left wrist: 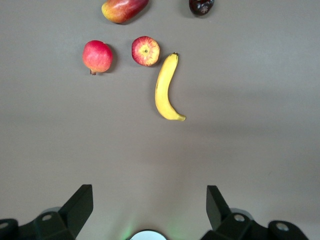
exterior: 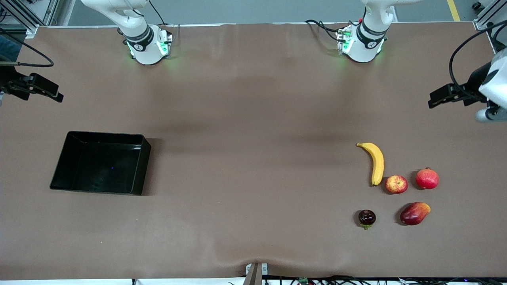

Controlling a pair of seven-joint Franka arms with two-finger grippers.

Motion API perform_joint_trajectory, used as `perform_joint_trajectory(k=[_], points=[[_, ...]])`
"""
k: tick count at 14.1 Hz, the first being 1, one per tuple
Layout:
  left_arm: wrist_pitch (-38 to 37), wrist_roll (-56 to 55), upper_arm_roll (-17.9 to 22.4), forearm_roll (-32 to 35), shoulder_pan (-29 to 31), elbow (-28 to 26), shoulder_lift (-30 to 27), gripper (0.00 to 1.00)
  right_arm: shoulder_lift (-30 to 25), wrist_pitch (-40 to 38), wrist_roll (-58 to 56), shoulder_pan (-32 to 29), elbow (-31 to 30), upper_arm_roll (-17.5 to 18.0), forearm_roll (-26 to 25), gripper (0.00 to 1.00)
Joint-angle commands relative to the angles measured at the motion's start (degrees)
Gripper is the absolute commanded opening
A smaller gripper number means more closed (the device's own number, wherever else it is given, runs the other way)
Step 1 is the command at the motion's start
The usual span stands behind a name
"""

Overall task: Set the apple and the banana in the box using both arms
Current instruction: 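Reach the left gripper toward the small red apple beside the banana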

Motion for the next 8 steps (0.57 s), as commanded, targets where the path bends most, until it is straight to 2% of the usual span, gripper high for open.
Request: perform_joint_trajectory(k=[1,6,8], points=[[2.51,-3.11,-0.19,0.02,-0.30,0.98,3.29,1.00,0.32,-0.57,0.52,0.02,0.53,0.13,0.36,1.00],[14.97,-7.86,-0.11,0.19,-0.21,-1.56,11.11,1.00,0.50,-0.57,0.52,0.11,0.53,0.13,0.27,1.00],[21.30,-11.63,-0.19,3.95,-0.91,-2.88,14.71,1.00,0.50,-0.57,0.52,0.46,0.53,0.13,0.27,1.00]])
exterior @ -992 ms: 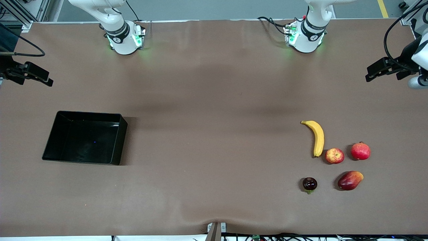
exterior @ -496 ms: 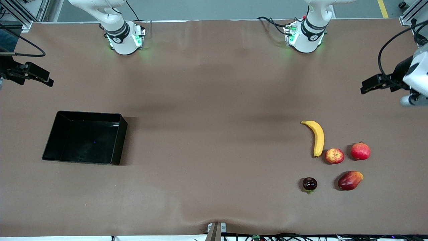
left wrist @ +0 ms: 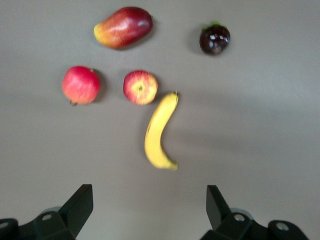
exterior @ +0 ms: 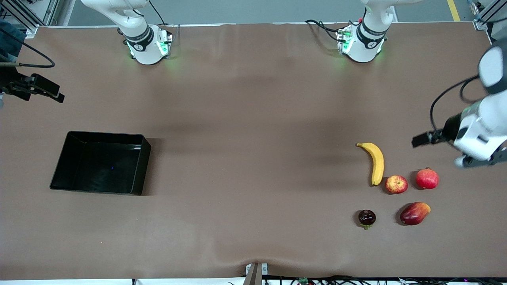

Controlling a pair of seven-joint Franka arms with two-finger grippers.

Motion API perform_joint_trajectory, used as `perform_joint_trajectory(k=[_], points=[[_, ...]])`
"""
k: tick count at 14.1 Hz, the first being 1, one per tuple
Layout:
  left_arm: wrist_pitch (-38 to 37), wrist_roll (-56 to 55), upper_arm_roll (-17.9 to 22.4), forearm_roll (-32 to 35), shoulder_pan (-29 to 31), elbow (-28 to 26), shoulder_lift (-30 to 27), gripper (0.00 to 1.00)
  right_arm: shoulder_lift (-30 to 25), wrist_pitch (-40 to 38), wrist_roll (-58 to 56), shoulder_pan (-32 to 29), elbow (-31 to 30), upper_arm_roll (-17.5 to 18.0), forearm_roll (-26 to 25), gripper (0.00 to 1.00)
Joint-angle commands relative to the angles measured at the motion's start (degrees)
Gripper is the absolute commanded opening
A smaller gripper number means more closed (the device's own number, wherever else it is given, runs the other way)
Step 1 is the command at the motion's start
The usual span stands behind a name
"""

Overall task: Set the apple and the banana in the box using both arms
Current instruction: 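Reach the left gripper toward the small red apple beside the banana, then grasp the red apple with the left gripper while the right gripper reaches the box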

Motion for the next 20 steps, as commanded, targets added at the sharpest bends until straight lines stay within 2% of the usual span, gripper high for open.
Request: perform_joint_trajectory(k=[1,4,8,12,15,17,20], points=[[6.30,-6.32,-0.11,5.23,-2.05,-0.77,4.62,1.00,0.35,-0.54,0.52,0.34,0.59,0.12,0.27,1.00],[11.49,-14.59,-0.11,10.43,-3.90,-0.60,9.64,1.00,0.43,-0.45,0.52,0.34,0.59,0.12,0.27,1.00],[19.40,-16.80,0.24,10.35,-2.59,-0.77,15.53,1.00,0.43,-0.45,0.52,0.34,0.68,0.12,0.27,1.00],[24.86,-26.10,0.41,10.35,-2.15,-0.34,20.45,1.00,0.52,-0.45,0.52,0.34,0.68,0.12,0.27,1.00],[25.74,-26.39,0.59,10.62,-1.80,-0.16,21.78,1.00,0.70,-0.01,0.43,-0.45,0.68,0.12,0.27,1.00],[25.75,-25.68,0.77,10.79,-0.31,-0.07,21.78,1.00,2.71,0.25,0.25,-1.06,0.94,-0.23,-0.70,1.00],[25.75,-24.81,0.68,15.00,0.57,-0.77,21.78,1.00,6.74,5.07,0.25,-3.87,0.86,-0.23,-0.70,1.00]])
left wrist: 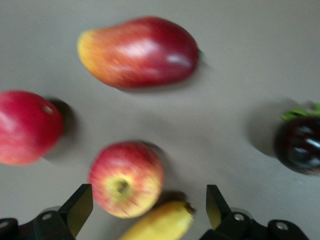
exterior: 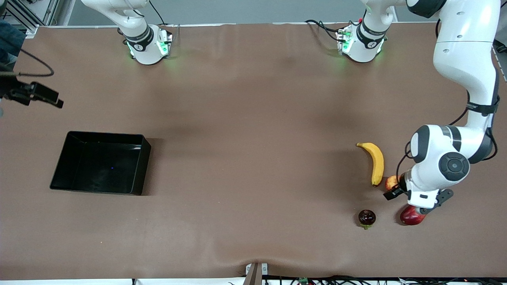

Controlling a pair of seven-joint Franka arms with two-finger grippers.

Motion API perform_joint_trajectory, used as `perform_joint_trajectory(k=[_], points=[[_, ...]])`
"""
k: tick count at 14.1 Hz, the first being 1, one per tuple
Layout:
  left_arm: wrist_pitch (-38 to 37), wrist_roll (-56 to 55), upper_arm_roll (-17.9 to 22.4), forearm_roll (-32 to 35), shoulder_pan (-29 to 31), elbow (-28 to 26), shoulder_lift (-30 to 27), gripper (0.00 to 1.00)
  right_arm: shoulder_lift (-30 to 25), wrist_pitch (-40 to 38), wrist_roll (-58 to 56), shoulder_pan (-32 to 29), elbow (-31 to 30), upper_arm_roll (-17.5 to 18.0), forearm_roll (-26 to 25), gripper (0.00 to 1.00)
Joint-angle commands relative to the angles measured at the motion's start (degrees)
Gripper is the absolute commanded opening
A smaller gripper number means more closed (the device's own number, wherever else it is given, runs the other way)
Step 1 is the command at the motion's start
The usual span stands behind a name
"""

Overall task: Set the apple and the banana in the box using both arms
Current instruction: 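Grasp the red apple with the left gripper while the right gripper reaches the box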

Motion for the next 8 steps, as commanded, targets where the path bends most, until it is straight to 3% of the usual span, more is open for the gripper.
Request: perform_joint_trajectory(k=[1,4,8], points=[[0.18,0.26,-0.16,3.79,1.19,-0.43,0.08,1.00,5.61,2.96,0.22,-2.42,1.06,0.43,-0.75,1.00],[0.18,0.52,-0.25,3.89,2.07,-2.10,0.16,1.00,11.68,4.37,0.22,-6.53,0.97,0.43,-4.35,1.00],[0.70,0.52,-0.43,3.63,3.13,-2.28,0.96,1.00,20.73,9.20,-2.83,-12.87,0.88,0.52,-4.44,1.00]])
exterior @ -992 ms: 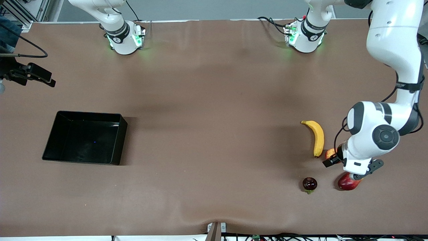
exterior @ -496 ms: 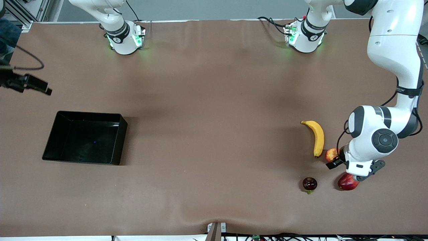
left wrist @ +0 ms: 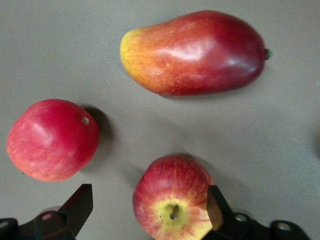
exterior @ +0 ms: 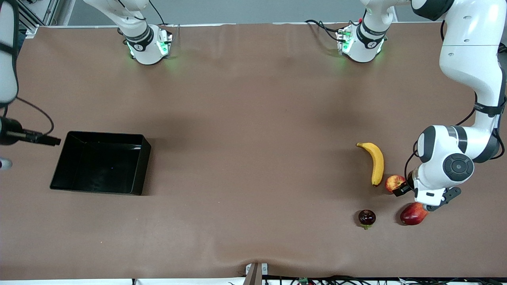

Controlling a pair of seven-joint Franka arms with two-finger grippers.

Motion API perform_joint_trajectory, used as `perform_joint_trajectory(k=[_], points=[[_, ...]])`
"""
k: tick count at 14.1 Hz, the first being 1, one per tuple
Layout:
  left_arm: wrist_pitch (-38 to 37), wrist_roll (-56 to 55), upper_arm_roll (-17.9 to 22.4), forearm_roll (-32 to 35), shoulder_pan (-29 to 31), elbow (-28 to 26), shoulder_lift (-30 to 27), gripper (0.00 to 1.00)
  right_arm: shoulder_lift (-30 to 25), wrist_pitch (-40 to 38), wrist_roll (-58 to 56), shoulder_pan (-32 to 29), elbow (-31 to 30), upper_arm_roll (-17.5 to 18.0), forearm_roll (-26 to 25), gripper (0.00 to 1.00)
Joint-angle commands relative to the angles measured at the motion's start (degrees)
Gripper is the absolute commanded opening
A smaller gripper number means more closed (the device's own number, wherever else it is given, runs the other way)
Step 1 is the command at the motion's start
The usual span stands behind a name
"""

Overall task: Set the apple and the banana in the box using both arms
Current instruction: 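Grasp the red apple with the left gripper while the right gripper reaches the box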

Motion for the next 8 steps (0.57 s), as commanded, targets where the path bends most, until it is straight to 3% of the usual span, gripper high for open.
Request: perform_joint_trajectory(k=[1,8], points=[[0.77,-0.02,-0.42,0.63,0.63,-0.46,0.15,1.00,6.39,1.86,-5.76,-4.75,1.28,0.95,-0.45,1.00],[3.32,0.42,-0.78,-2.79,0.63,-0.03,0.85,1.00,15.99,15.39,-16.60,-8.37,0.50,0.95,-0.10,1.00]])
